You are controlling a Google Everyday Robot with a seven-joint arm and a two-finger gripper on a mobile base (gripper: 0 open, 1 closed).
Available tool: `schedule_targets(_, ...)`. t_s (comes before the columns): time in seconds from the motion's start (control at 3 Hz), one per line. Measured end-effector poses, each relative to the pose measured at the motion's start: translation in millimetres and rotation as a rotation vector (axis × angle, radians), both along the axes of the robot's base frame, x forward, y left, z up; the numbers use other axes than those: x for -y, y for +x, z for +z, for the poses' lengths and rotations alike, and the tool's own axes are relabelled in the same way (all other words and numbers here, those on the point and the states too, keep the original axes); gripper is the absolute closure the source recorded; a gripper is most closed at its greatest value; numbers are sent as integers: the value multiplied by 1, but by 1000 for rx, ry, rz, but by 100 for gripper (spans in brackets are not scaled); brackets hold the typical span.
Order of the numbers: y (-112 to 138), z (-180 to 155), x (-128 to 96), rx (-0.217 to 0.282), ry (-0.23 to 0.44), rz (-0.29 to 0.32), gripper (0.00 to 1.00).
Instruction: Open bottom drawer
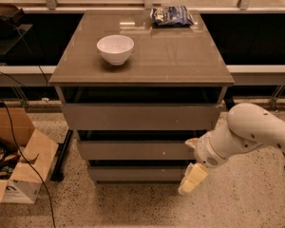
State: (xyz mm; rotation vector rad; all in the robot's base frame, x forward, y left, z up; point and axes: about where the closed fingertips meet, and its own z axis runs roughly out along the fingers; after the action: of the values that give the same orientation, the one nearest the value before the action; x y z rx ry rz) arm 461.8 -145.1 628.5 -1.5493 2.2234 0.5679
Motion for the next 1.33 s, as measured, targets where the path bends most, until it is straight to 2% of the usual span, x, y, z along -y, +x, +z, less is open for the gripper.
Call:
schedule_targets(0.33,0,-3,-1,-8,-4,-11,0)
schedule_targets(0.67,20,-27,-8,-10,-5,-30,0)
schedule_targets(1.0,33,-62,-6,-14,-14,-73,0)
schedule_targets(1.33,35,-100,-2,-38,-15,-121,0)
